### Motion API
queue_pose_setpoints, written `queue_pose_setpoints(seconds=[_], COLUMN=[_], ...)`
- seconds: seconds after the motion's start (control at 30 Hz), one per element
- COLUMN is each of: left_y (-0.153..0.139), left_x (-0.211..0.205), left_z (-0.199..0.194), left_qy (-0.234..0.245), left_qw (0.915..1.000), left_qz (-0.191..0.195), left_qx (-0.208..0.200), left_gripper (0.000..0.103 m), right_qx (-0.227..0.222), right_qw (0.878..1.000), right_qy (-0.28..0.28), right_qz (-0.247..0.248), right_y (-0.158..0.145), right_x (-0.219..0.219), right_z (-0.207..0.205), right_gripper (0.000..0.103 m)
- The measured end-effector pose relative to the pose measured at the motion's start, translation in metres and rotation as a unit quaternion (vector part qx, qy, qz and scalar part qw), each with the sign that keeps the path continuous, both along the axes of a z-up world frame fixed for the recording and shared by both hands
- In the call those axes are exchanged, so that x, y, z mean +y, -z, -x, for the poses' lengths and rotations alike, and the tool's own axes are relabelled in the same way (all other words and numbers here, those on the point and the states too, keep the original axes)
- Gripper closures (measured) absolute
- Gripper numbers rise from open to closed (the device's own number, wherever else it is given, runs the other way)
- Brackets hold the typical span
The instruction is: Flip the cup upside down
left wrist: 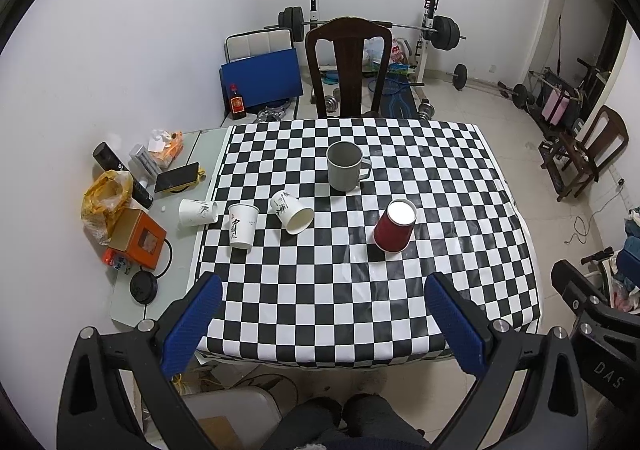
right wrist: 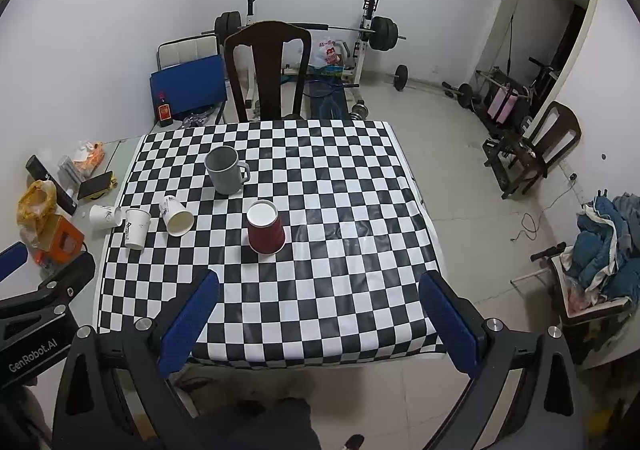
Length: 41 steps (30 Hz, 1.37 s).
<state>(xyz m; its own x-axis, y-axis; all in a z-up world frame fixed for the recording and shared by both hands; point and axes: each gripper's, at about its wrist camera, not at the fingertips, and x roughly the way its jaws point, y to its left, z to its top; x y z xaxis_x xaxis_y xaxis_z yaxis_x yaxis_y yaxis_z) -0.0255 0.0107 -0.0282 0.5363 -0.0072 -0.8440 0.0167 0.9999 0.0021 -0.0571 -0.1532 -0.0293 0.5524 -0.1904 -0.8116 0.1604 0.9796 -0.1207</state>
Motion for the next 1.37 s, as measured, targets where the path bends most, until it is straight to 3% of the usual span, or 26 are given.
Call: queue_pose_setpoints(seconds=[1.37], left_y=[0.003], left_x=[-0.001], left_z=[0.002], left_qy=[0.008], left_qw=[1.0], left_qz=[-0.001], left_qx=[-0.001], left_gripper=[0.0], right_qx=[0.002], right_qw=[1.0], right_qy=[0.001], right_qz=[-0.006], right_y=[-0.003], right_x=[-0.01], right_z=[-0.003], right_gripper=[0.002])
